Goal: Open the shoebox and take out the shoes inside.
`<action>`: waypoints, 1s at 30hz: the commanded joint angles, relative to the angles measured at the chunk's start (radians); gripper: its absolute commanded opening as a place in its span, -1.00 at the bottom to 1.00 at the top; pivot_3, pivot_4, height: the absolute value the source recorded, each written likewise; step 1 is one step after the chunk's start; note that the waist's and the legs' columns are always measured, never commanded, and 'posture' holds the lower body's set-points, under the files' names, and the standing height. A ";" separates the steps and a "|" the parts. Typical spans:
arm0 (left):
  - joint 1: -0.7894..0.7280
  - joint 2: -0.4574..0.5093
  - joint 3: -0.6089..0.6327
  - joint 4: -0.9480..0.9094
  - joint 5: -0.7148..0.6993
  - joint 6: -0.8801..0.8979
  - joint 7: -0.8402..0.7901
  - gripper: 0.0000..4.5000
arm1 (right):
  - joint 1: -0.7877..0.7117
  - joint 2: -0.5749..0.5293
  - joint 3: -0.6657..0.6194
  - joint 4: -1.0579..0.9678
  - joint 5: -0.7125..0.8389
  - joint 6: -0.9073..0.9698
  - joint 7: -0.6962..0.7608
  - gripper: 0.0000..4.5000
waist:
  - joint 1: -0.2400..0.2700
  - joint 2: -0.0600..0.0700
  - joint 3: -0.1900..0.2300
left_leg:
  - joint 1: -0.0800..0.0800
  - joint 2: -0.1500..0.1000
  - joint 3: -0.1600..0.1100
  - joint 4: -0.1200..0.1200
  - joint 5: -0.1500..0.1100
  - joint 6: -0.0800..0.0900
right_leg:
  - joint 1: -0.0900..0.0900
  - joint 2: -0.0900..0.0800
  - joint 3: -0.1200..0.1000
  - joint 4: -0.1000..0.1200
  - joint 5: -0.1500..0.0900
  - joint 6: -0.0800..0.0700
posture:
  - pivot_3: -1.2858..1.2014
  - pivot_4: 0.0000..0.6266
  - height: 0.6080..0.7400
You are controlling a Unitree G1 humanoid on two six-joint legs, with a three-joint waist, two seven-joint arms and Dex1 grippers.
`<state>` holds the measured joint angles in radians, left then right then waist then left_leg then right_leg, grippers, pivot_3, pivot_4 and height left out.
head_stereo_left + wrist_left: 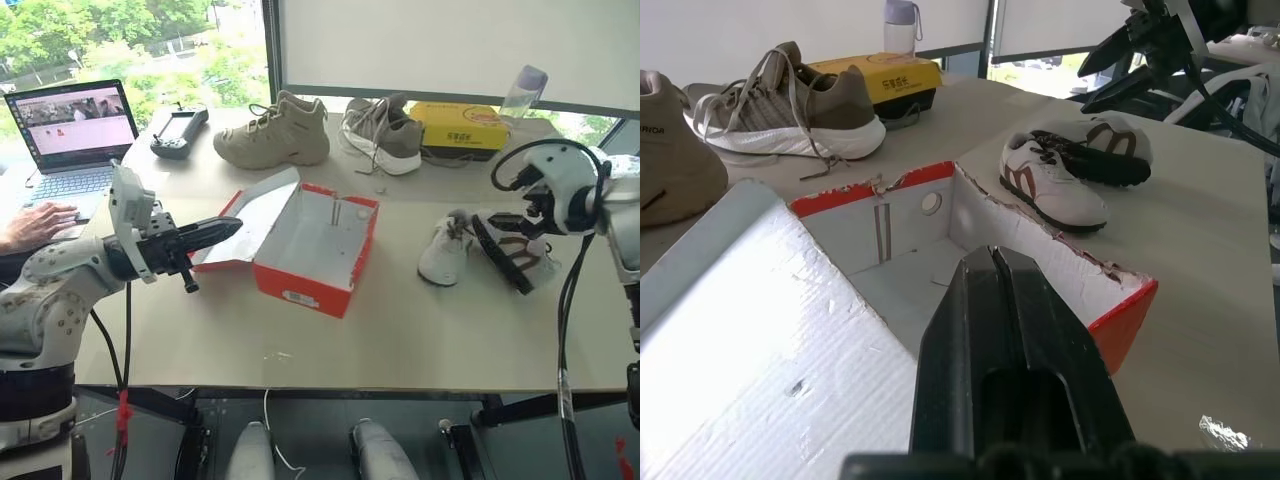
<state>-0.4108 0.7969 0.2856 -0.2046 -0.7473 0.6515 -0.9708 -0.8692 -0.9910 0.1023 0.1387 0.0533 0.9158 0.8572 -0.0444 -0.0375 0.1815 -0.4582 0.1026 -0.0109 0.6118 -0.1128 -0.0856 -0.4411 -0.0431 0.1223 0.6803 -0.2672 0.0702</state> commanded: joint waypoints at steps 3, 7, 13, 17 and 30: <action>-0.022 -0.045 0.037 0.049 0.059 -0.057 0.124 -1.00 | -0.027 0.093 -0.168 -0.138 0.136 0.052 -0.023 0.76 | -0.003 0.000 0.000 | 0.000 0.000 0.000 0.000 0.000 0.000 | 0.000 0.000 0.000 0.000 0.000 0.000 | 0.03 -0.52 0.16; -0.041 -0.120 0.067 0.110 0.171 -0.114 0.347 -1.00 | 0.025 0.250 -0.241 -0.223 0.152 0.071 -0.181 0.76 | 0.000 0.000 0.000 | 0.001 0.000 0.000 0.000 0.000 0.000 | 0.001 0.000 0.000 0.001 0.001 0.000 | 0.03 -0.52 0.16; -0.026 -0.237 0.167 0.130 0.271 -0.166 0.655 -1.00 | 0.223 0.492 -0.245 -0.359 0.033 -0.052 -0.524 0.76 | 0.011 -0.003 -0.002 | -0.002 0.000 -0.001 0.001 0.000 0.000 | 0.001 0.000 -0.001 0.001 0.001 0.001 | 0.03 -0.52 0.16; 0.024 -0.296 0.181 0.123 0.351 -0.202 0.790 -1.00 | 0.374 0.604 -0.236 -0.405 -0.019 -0.150 -0.647 0.76 | 0.019 -0.003 -0.002 | -0.001 0.000 -0.002 0.001 0.000 0.000 | 0.002 0.000 -0.002 0.001 0.001 0.001 | 0.03 -0.52 0.16; 0.150 -0.425 0.213 0.105 0.395 -0.271 0.930 -1.00 | 0.552 0.670 -0.149 -0.335 -0.144 -0.421 -0.777 0.76 | 0.026 -0.004 -0.004 | 0.000 0.000 -0.002 0.003 0.000 0.000 | 0.003 0.000 -0.001 0.001 0.003 0.001 | 0.03 -0.52 0.16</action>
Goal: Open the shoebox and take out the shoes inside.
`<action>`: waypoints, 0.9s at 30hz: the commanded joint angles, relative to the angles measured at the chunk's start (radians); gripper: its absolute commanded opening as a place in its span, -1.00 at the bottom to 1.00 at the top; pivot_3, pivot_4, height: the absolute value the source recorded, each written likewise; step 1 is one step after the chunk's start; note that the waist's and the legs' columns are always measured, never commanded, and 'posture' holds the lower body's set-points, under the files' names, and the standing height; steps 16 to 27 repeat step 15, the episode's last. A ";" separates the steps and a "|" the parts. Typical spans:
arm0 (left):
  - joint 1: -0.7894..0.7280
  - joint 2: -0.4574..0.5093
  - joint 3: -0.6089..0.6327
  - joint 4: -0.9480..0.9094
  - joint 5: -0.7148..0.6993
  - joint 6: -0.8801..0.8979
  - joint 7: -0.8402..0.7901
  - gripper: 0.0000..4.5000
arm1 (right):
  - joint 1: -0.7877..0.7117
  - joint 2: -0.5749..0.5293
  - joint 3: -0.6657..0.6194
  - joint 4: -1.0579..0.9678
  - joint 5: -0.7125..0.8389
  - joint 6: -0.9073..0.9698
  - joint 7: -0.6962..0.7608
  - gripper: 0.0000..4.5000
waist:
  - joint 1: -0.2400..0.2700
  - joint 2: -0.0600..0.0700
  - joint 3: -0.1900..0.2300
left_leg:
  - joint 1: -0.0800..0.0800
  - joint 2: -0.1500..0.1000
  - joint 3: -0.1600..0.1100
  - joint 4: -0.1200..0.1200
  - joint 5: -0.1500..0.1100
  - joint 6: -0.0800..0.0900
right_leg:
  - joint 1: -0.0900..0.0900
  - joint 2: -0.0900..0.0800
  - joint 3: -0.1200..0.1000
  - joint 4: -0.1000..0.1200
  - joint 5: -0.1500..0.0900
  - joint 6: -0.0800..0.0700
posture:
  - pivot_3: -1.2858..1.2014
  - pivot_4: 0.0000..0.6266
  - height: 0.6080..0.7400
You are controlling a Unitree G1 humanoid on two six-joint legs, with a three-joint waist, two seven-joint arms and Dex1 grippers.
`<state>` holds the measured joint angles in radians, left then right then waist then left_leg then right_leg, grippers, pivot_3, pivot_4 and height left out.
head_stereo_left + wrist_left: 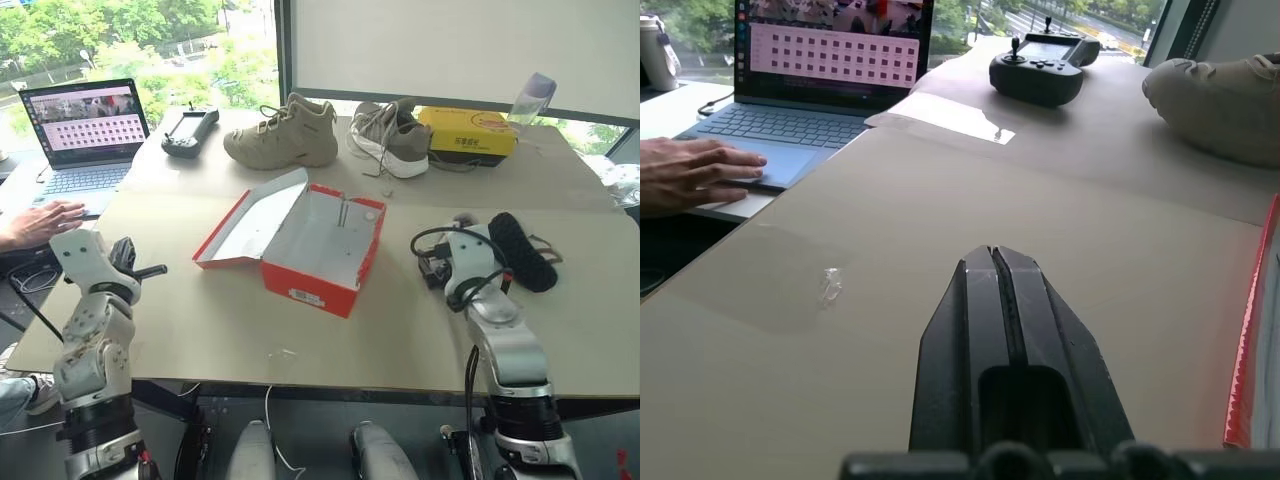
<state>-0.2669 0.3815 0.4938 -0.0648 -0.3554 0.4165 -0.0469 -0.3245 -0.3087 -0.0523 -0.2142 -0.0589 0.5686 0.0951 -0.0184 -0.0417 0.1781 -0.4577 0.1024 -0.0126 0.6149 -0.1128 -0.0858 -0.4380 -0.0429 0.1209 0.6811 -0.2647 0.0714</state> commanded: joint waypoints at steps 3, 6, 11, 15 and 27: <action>0.008 -0.018 0.005 -0.021 0.004 -0.046 0.004 -1.00 | 0.007 -0.006 0.011 0.043 -0.041 -0.098 -0.019 0.76 | 0.002 0.000 0.000 | 0.000 0.000 0.000 0.000 0.000 0.000 | 0.000 0.000 0.000 0.000 0.000 0.000 | 0.03 -0.52 0.16; 0.004 -0.021 0.001 -0.009 0.007 -0.056 0.001 -1.00 | 0.008 0.000 0.019 0.063 -0.050 -0.118 -0.022 0.76 | 0.002 0.000 0.000 | 0.000 0.000 0.000 0.000 0.000 0.000 | 0.000 0.000 0.000 0.000 0.000 0.000 | 0.03 -0.52 0.16; -0.011 -0.023 -0.008 0.022 0.008 -0.080 -0.002 -1.00 | 0.003 0.009 0.026 0.081 -0.057 -0.134 -0.025 0.76 | 0.001 -0.001 0.000 | 0.000 0.000 0.000 0.000 0.000 0.000 | 0.000 0.000 0.000 0.000 0.000 0.000 | 0.03 -0.52 0.16; -0.016 -0.035 -0.013 0.024 0.003 -0.088 0.003 -1.00 | -0.003 0.014 0.027 0.089 -0.059 -0.135 -0.023 0.76 | 0.001 -0.001 0.000 | 0.000 0.000 0.000 0.000 0.000 0.000 | 0.000 0.000 0.000 0.000 0.000 0.000 | 0.03 -0.52 0.16; -0.016 -0.035 -0.013 0.024 0.003 -0.088 0.003 -1.00 | -0.003 0.014 0.027 0.089 -0.059 -0.135 -0.023 0.76 | 0.001 -0.001 0.000 | 0.000 0.000 0.000 0.000 0.000 0.000 | 0.000 0.000 0.000 0.000 0.000 0.000 | 0.03 -0.52 0.16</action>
